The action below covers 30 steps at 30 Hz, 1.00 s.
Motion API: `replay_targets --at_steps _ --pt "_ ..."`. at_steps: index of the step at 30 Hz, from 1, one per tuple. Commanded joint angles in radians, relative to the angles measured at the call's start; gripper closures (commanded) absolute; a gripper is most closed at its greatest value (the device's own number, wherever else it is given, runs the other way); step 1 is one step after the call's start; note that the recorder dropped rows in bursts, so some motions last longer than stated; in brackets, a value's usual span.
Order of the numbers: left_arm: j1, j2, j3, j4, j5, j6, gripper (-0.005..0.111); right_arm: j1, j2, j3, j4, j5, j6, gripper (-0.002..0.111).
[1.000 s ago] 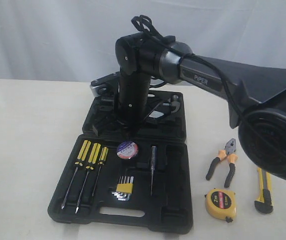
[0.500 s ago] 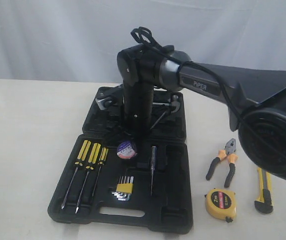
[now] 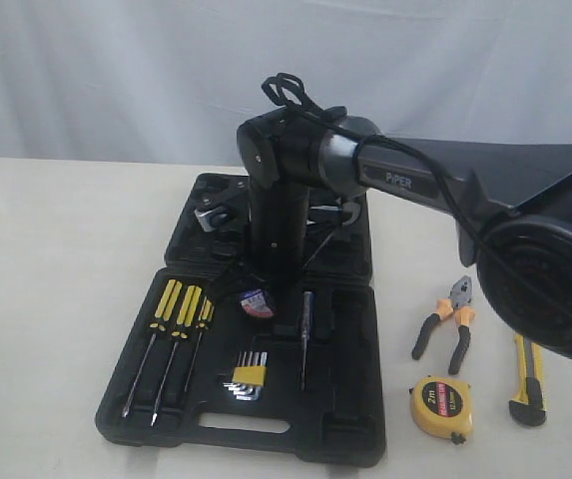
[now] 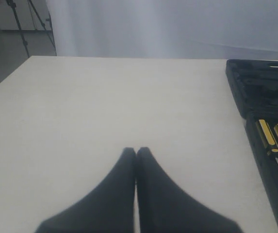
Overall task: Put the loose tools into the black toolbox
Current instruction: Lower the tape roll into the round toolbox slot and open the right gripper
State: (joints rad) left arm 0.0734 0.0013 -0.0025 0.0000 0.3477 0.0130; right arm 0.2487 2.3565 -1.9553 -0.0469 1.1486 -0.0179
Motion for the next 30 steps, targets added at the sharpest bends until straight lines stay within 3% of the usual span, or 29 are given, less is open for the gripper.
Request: replay_targets --at_steps 1,15,30 --pt "-0.005 -0.001 0.003 0.0 -0.005 -0.006 0.107 -0.002 -0.003 0.003 -0.008 -0.033 -0.006 0.109" --pt "-0.005 -0.001 0.003 0.0 -0.005 -0.006 0.107 -0.002 0.025 -0.022 0.091 -0.077 -0.069 0.109" --pt "-0.005 -0.001 0.003 0.0 -0.005 -0.006 0.107 -0.002 -0.016 -0.022 0.023 -0.112 -0.058 0.109"
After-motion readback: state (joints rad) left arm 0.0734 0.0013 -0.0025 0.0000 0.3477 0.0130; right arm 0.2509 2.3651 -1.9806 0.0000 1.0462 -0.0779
